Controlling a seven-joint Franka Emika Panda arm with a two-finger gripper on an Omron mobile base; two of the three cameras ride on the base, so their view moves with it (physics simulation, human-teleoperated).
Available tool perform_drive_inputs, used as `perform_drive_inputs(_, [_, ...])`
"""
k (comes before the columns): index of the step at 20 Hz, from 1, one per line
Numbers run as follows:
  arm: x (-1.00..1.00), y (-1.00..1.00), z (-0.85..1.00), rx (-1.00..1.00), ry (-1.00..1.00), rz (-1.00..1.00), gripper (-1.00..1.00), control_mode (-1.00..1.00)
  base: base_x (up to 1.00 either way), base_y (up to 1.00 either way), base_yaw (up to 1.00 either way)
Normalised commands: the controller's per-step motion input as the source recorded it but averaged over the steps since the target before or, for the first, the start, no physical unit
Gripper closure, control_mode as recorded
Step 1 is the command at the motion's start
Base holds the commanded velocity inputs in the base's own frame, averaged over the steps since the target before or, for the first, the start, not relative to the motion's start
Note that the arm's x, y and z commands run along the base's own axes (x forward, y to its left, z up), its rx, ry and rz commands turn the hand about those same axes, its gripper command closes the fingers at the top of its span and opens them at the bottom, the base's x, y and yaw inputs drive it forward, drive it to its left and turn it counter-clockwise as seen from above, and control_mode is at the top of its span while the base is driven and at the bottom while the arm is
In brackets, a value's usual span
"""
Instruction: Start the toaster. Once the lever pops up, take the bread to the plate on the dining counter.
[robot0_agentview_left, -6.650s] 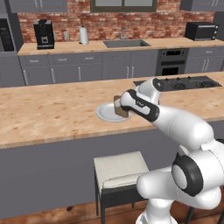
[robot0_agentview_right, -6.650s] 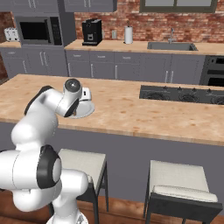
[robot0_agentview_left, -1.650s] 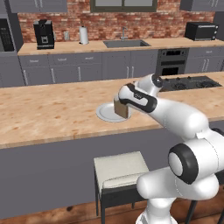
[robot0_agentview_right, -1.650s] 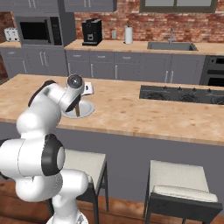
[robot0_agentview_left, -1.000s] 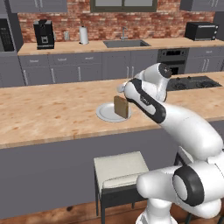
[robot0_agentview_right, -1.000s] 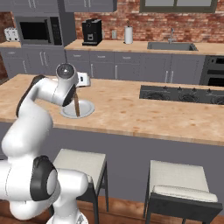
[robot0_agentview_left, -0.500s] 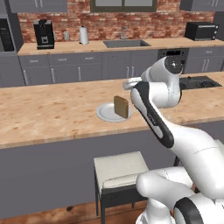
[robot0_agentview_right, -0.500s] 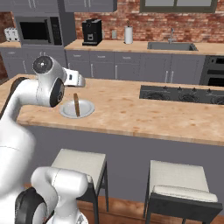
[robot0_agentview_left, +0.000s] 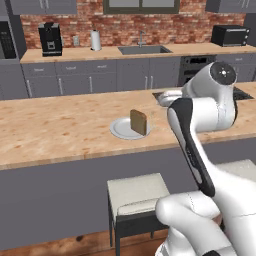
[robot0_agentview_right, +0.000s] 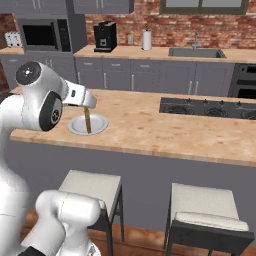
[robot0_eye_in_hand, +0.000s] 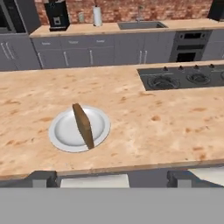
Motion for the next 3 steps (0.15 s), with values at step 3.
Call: perform_drive_inputs(3, [-0.75,-0.25,0.02,0.0,0.04,-0.01,-1.0,-1.0,0.0,0.0,0.0])
